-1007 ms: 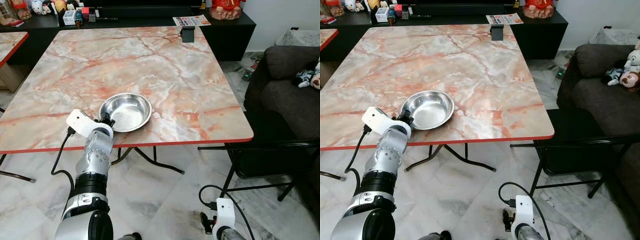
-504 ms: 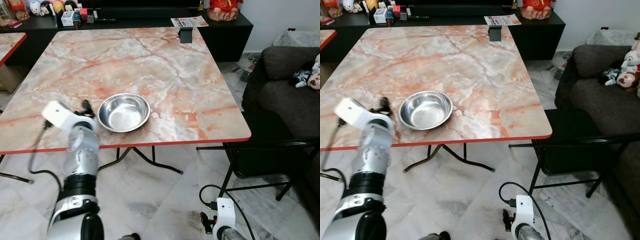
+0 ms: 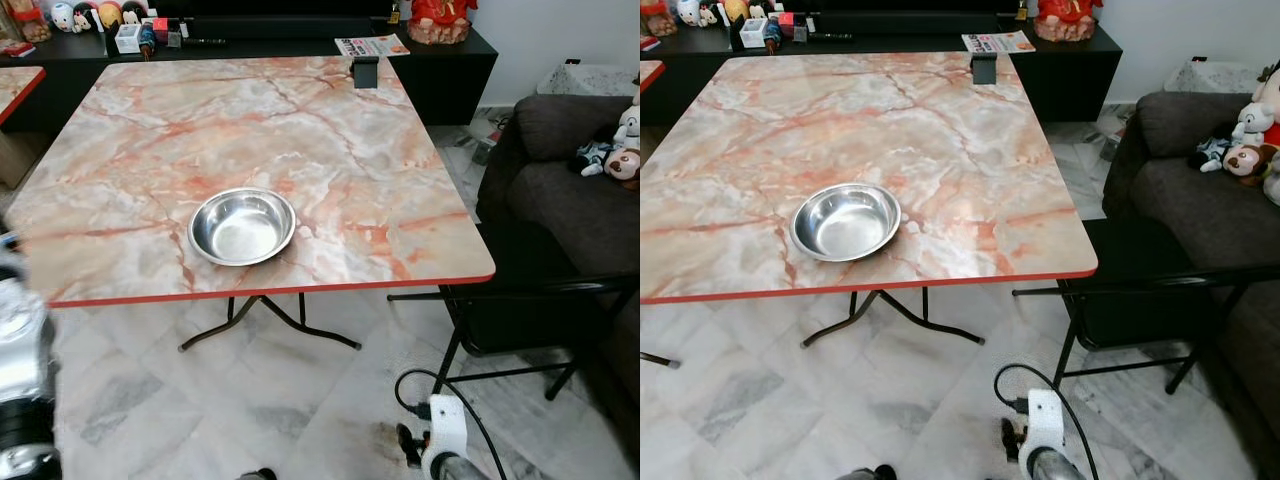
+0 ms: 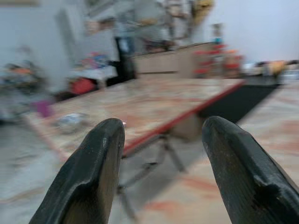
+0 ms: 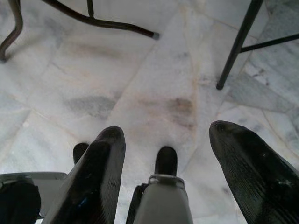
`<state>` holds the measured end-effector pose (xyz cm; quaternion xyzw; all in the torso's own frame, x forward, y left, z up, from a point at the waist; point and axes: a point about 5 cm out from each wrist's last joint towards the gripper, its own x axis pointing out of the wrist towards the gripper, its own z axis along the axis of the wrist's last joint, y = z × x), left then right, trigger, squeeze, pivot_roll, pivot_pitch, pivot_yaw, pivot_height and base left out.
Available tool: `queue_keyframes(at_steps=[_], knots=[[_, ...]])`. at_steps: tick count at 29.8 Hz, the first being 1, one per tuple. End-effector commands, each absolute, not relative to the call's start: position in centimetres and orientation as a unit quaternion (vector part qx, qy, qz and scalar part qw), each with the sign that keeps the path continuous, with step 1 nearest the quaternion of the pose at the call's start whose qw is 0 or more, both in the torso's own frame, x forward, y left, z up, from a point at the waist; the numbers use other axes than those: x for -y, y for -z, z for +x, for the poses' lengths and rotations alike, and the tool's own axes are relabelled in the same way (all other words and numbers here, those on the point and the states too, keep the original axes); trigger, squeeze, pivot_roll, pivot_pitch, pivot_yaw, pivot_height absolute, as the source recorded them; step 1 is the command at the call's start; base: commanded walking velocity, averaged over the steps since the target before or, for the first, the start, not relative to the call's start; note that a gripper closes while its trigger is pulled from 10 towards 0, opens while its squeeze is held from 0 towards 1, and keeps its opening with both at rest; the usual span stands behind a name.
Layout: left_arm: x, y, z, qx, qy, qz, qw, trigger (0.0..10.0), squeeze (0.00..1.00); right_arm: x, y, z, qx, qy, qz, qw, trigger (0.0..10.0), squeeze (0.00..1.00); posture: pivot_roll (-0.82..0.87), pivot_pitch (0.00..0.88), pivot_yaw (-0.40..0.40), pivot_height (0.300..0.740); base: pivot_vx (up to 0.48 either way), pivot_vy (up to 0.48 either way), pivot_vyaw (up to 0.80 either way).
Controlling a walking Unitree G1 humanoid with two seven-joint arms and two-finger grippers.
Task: Setting the table
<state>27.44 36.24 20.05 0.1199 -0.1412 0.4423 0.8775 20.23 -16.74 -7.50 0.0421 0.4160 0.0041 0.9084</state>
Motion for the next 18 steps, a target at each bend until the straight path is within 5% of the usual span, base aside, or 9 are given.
queue_keyframes(at_steps=[1, 5, 8, 18], knots=[[-37.5, -19.2, 26.4, 0.12, -0.466, 0.16, 0.862, 10.0, 0.0, 16.7, 7.7, 19.8, -0.422, -0.002, 0.045, 0.906, 10.0, 0.0, 0.12, 0.125, -0.021, 0.74, 0.0, 0.0, 0.0], [-38.1, -18.4, 25.8, 0.095, -0.473, 0.197, 0.853, 10.0, 0.0, 16.6, 7.8, 19.7, -0.424, -0.005, 0.043, 0.905, 10.0, 0.0, 0.12, 0.125, -0.021, 0.74, 0.0, 0.0, 0.0], [-39.8, -9.1, 22.0, -0.131, -0.512, 0.211, 0.822, 10.0, 0.0, 16.5, 7.8, 19.8, -0.422, -0.002, 0.047, 0.905, 10.0, 0.0, 0.1, 0.124, -0.01, 0.74, 0.0, 0.0, 0.0], [-36.8, 0.2, 18.0, -0.353, -0.433, 0.139, 0.818, 10.0, 0.0, 16.7, 7.9, 19.5, -0.425, 0.005, 0.048, 0.904, 10.0, 0.0, 0.09, 0.112, -0.003, 0.74, 0.0, 0.0, 0.0]])
